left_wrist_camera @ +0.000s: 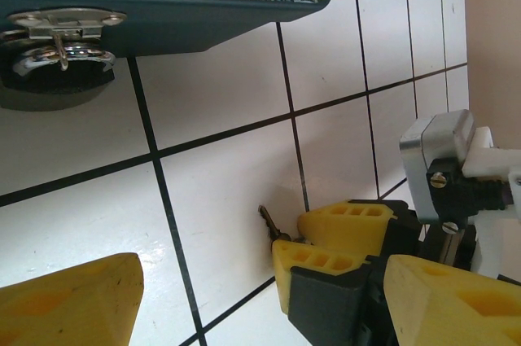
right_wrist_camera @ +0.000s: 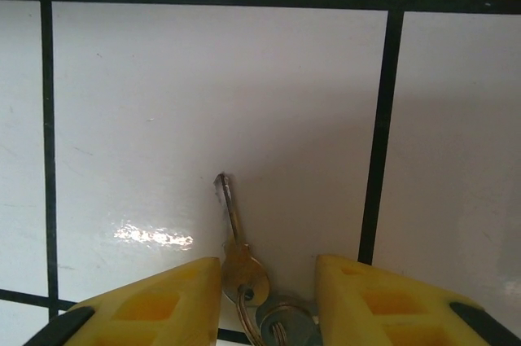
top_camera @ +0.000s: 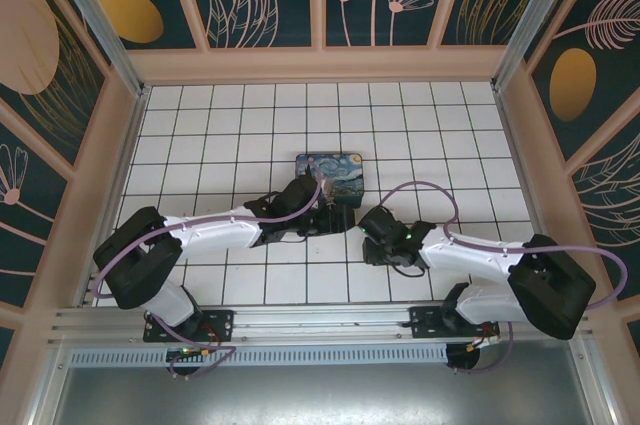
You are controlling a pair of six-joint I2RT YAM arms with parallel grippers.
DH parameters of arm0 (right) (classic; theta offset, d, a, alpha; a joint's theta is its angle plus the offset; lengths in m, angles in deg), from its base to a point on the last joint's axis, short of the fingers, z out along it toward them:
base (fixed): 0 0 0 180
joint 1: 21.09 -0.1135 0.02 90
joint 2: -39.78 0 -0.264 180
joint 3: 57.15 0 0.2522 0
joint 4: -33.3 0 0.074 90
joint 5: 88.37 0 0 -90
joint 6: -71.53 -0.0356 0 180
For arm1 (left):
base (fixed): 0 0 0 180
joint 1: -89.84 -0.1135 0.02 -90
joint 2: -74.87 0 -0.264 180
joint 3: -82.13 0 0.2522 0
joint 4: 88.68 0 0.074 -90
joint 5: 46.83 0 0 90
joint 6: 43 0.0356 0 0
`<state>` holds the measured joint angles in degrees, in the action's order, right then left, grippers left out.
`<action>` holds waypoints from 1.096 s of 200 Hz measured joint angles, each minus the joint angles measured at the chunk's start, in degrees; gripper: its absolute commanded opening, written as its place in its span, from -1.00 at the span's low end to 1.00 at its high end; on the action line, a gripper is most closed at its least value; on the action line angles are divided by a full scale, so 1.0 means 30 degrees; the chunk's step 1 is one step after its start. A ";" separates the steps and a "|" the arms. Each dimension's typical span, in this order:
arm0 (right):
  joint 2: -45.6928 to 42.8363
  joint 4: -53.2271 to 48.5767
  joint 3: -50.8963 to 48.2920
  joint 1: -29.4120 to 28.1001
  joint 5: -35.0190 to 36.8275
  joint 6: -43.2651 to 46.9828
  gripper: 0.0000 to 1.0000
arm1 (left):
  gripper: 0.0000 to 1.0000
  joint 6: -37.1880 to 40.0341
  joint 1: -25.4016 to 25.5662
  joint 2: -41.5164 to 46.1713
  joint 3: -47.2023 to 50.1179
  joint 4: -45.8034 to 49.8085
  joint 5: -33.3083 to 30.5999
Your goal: Unlock the padlock with the key
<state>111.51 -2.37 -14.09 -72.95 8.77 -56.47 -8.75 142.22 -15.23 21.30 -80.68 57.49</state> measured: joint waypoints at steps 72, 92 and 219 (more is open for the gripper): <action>0.0044 -0.0007 0.0007 0.0000 0.0168 0.0211 -0.49 | 0.55 0.0051 0.0000 0.0022 0.0000 0.0007 -0.0007; 0.0051 0.0146 0.0007 0.0000 0.0146 0.0270 -0.56 | 0.55 0.0058 0.0000 0.0029 0.0000 0.0007 -0.0007; -0.1574 0.1887 -0.0590 0.0102 -0.0262 0.0066 -1.00 | 0.53 0.0561 0.0080 0.0022 -0.0437 0.0772 -0.0350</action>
<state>106.79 3.29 -15.86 -72.64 7.98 -56.27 -7.06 142.47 -15.17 19.99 -78.36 56.44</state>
